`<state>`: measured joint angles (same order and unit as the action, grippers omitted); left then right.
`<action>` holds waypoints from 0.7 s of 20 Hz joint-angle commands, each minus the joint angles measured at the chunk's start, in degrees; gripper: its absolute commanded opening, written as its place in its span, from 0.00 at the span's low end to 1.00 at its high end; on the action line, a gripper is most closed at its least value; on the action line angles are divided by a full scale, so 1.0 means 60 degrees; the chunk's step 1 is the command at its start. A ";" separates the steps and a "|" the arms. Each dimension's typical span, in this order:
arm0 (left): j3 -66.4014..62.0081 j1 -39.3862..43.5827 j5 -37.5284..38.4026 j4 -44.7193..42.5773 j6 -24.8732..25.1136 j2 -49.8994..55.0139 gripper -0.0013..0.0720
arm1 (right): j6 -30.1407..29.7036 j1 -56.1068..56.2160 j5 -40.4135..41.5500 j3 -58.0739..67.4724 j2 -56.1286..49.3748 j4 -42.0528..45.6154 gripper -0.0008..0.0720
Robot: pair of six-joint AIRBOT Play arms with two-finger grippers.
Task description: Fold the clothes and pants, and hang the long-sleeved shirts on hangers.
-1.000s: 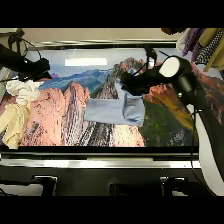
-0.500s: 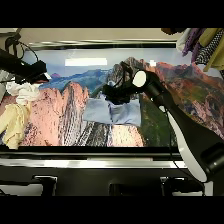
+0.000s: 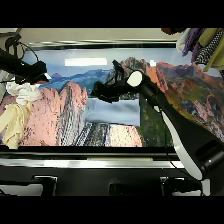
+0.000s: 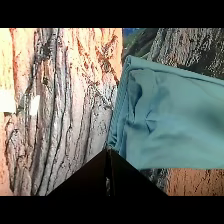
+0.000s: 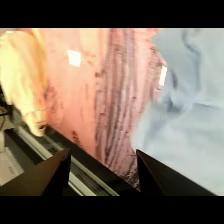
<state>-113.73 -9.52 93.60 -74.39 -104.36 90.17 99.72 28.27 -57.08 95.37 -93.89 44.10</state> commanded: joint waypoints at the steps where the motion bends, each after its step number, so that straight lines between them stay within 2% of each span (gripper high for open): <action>1: 0.0004 -0.0007 0.0004 0.0000 0.0000 0.0004 0.05 | -0.0517 -0.0423 -0.0554 0.0470 0.0619 -0.0106 0.70; 3: 0.0000 -0.0007 0.0004 -0.0004 0.0004 0.0004 0.05 | -0.0521 -0.1370 -0.0962 0.0510 0.1191 0.0124 0.77; 6: 0.0000 -0.0007 0.0004 -0.0004 0.0004 0.0004 0.05 | -0.0896 -0.3464 -0.2259 0.0510 0.1679 0.0871 0.78; 8: 0.0004 -0.0007 0.0004 -0.0004 0.0047 0.0004 0.05 | -0.1173 -0.4881 -0.3009 0.0390 0.1566 0.1490 0.83; 11: 0.0004 -0.0007 0.0004 -0.0007 0.0441 0.0007 0.05 | -0.1708 -0.6240 -0.3326 -0.0765 0.1082 0.1166 0.83; 14: 0.0004 -0.0007 0.0004 -0.0011 0.0648 0.0026 0.05 | -0.2718 -0.6266 -0.3129 -0.2375 0.0470 0.0688 0.82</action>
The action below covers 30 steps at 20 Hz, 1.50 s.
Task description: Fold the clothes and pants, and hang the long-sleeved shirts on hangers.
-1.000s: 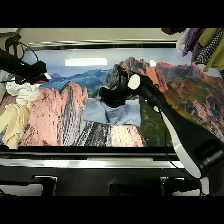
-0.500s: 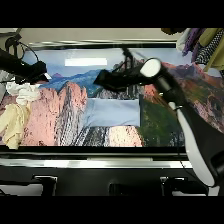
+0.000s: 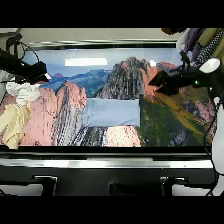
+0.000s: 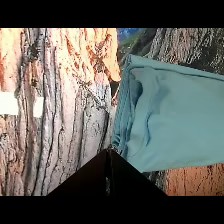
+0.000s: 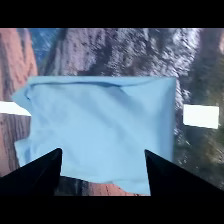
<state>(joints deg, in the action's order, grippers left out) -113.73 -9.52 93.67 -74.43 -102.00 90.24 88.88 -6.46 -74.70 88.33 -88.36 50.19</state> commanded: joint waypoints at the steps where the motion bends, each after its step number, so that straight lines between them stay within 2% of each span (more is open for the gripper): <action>1: 0.0004 -0.0007 -0.0007 0.0000 0.0255 0.0025 0.05 | -0.1213 -0.0393 -0.0018 -0.1665 -0.0699 -0.0583 0.82; 4: 0.0004 -0.0007 -0.0007 -0.0004 0.0255 0.0025 0.05 | -0.1701 0.0069 0.0627 -0.2353 -0.1410 -0.0871 0.80; 8: 0.0004 -0.0007 -0.0007 0.0000 0.0251 0.0080 0.05 | -0.1861 0.0732 0.1045 -0.2422 -0.2218 -0.1096 0.75; 11: 0.0004 -0.0007 -0.0007 0.0000 0.0251 0.0164 0.05 | -0.1847 0.1260 0.1330 -0.2422 -0.2550 -0.1133 0.74; 12: 0.0004 -0.0007 -0.0007 0.0000 0.0255 0.0175 0.05 | -0.1843 0.1402 0.1392 -0.2422 -0.2586 -0.1137 0.69; 13: 0.0004 -0.0007 -0.0007 -0.0004 0.0255 0.0178 0.05 | -0.1847 0.1515 0.1464 -0.2412 -0.2568 -0.1198 0.52; 15: 0.0004 -0.0007 -0.0007 -0.0004 0.0259 0.0178 0.05 | -0.1854 0.1504 0.1490 -0.2175 -0.2452 -0.1541 0.06; 17: 0.0004 -0.0007 -0.0007 -0.0004 0.0288 0.0178 0.05 | -0.1796 0.1293 0.1541 -0.1581 -0.2193 -0.1785 0.06; 23: 0.0004 -0.0007 0.0047 -0.0004 0.0306 0.0178 0.05 | -0.0193 -0.0004 0.1486 0.1461 -0.2069 -0.1100 0.06; 25: 0.0004 -0.0011 0.0321 -0.0091 0.0860 0.0178 0.05 | 0.0270 -0.0674 0.1545 0.2200 -0.2069 -0.0645 0.06; 30: 0.0004 -0.0025 0.0495 -0.0470 0.0929 0.0178 0.05 | 0.1384 -0.3096 0.2113 0.3497 -0.2051 -0.0175 0.05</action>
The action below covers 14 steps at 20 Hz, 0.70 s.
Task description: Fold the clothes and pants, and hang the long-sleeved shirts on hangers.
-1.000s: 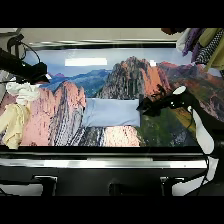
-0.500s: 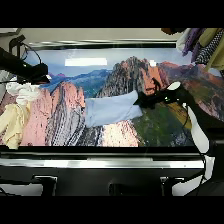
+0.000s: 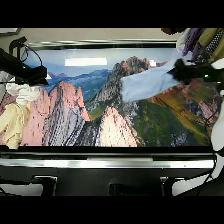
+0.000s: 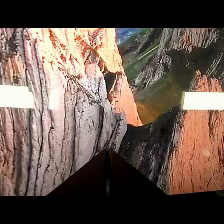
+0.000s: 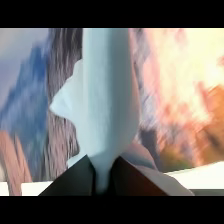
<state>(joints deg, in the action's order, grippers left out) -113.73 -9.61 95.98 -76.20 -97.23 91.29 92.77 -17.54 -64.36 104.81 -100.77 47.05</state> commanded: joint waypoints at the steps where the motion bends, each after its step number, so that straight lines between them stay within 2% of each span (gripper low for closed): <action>1: 0.0004 -0.0015 0.0109 -0.0175 0.0135 0.0004 0.05 | 0.0729 -0.1749 0.0539 0.0849 0.0066 0.0382 0.05; 4: 0.0004 -0.0011 0.0117 -0.0175 0.0135 0.0004 0.05 | 0.1574 -0.3115 0.0525 0.0852 0.0288 0.1045 0.05; 6: 0.0004 -0.0011 0.0109 -0.0182 0.0131 0.0004 0.05 | 0.2044 -0.3672 -0.0018 0.0852 0.0324 0.1705 0.05; 9: 0.0004 -0.0011 0.0109 -0.0244 0.0127 0.0004 0.05 | 0.2903 -0.3810 -0.1464 0.0765 0.0342 0.4211 0.05; 12: 0.0004 -0.0011 0.0109 -0.0240 0.0127 0.0004 0.05 | 0.2973 -0.3825 -0.1916 -0.0255 0.0659 0.5002 0.05; 14: 0.0004 -0.0011 0.0109 -0.0240 0.0117 0.0004 0.05 | 0.3453 -0.3825 -0.2102 -0.1377 0.1133 0.5785 0.05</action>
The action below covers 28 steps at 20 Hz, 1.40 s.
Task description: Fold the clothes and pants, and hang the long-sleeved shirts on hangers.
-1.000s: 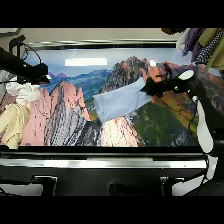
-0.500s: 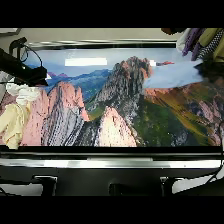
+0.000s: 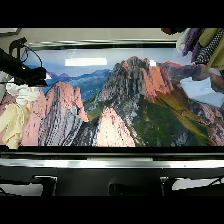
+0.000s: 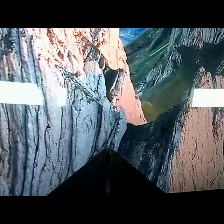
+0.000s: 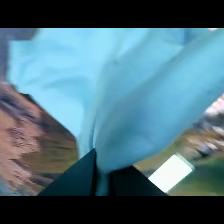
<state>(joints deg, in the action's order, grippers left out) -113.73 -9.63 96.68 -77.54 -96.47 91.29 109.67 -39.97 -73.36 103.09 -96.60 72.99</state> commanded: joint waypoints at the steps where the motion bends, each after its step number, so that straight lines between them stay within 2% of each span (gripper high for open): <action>1: 0.0004 -0.0007 -0.0007 -0.0018 -0.0047 0.0004 0.05 | 0.0849 -0.0091 -0.0652 -0.1741 0.0772 0.1942 0.05; 5: 0.0004 0.0004 -0.0007 -0.0018 -0.0255 0.0004 0.05 | 0.0951 -0.0091 -0.0554 -0.4146 0.2000 0.3424 0.05; 10: 0.0004 0.0015 -0.0015 -0.0015 -0.0244 0.0004 0.05 | 0.0947 -0.0091 -0.0703 -0.5992 0.2798 0.4798 0.05; 13: 0.0004 0.0015 -0.0015 -0.0015 -0.0248 0.0004 0.05 | 0.1060 -0.0091 -0.0794 -0.6506 0.2976 0.5173 0.05; 17: 0.0004 0.0015 -0.0015 -0.0015 -0.0251 0.0004 0.05 | 0.1920 -0.0087 -0.0903 -0.7114 0.3399 0.5493 0.05; 28: 0.0004 0.0033 -0.0033 -0.0015 -0.0255 0.0007 0.05 | 0.2433 -0.0087 -0.1464 -0.8080 0.3432 0.6200 0.07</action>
<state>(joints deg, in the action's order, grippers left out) -113.73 -9.45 96.57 -77.62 -97.97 91.29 123.00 -40.49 -80.99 55.46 -76.05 108.38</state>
